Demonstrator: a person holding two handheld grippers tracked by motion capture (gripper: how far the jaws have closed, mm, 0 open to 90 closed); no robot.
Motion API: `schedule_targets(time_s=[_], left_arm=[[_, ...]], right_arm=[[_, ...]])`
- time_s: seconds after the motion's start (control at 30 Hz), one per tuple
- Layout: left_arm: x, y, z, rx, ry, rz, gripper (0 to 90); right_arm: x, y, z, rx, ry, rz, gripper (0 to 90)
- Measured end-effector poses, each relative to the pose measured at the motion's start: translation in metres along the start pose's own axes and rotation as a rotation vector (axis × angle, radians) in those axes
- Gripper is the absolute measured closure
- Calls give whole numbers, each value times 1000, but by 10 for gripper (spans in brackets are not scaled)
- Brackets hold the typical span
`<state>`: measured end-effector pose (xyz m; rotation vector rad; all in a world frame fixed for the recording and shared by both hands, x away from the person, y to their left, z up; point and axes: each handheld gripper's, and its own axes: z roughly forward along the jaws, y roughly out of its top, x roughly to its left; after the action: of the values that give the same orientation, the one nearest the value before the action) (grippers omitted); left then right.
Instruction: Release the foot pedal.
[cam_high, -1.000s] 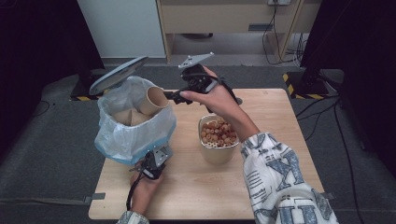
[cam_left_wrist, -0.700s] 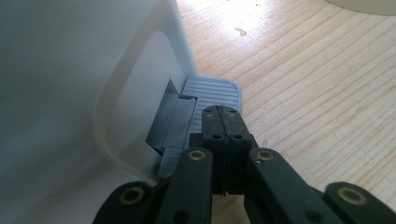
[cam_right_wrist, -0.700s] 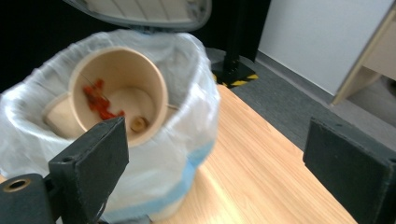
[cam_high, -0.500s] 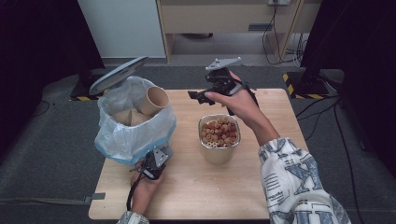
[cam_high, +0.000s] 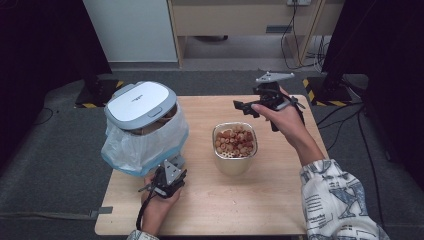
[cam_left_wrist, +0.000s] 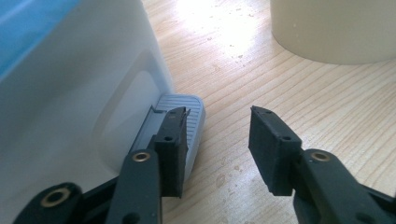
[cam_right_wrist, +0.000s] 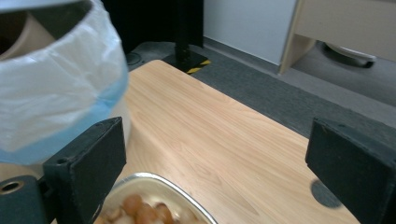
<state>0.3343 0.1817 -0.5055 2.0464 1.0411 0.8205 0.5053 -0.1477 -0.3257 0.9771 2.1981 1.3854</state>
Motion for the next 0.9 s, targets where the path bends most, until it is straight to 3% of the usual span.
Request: schedule_targets(time_s=[0.37, 0.57, 0.9], left_arm=[[0, 0, -3, 7, -35, -37, 404], [1, -1, -2, 22, -57, -50, 340], [1, -1, -1, 26, -67, -52, 312]], right_arm=[[-29, -46, -23, -25, -98, 89, 52], [-38, -75, -35, -53, -151, 141, 54], [-42, -108, -48, -57, -213, 178, 53]])
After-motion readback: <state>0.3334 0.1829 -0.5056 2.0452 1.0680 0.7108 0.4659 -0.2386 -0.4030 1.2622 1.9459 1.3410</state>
